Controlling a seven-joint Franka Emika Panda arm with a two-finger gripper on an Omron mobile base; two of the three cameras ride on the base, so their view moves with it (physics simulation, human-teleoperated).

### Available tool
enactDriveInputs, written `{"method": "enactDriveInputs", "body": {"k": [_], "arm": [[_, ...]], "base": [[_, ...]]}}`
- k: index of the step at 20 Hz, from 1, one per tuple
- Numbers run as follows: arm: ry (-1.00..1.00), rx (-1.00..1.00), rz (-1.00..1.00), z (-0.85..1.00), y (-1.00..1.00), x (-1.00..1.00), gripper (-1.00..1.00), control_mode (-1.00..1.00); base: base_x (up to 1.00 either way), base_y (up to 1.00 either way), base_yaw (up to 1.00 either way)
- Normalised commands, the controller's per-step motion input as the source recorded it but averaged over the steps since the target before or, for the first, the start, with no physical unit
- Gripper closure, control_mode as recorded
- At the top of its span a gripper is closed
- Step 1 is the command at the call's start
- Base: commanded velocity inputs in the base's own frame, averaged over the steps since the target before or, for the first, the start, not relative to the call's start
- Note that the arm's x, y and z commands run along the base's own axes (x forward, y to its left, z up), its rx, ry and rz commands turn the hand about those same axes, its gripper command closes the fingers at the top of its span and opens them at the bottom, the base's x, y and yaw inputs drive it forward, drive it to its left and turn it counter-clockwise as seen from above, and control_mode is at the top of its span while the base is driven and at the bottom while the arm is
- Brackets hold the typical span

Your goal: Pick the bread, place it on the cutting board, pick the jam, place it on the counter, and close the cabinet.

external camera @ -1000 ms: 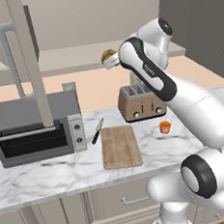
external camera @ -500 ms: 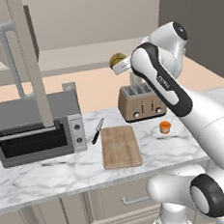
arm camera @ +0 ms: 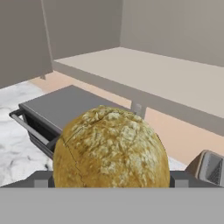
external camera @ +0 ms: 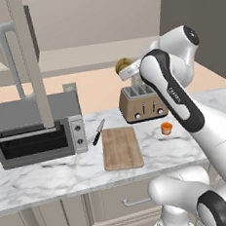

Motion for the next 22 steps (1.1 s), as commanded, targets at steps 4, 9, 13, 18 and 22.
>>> {"method": "enactDriveInputs", "body": {"k": [4,9,13,18,22], "arm": [[0.04,0.00,0.00,-0.09,-0.12,-0.13,1.00,-1.00],[0.05,0.00,0.00,-0.14,-0.11,-0.05,1.00,-1.00],[0.04,-0.06,-0.01,-0.22,-0.03,0.00,1.00,-1.00],[0.04,-0.09,-0.03,-0.26,0.00,0.00,1.00,-1.00],[0.07,-0.05,-0.06,-0.18,0.00,0.00,1.00,-1.00]], "base": [[0.00,0.00,0.00],[0.00,0.00,0.00],[0.00,0.00,0.00],[0.00,0.00,0.00],[0.00,0.00,0.00]]}}
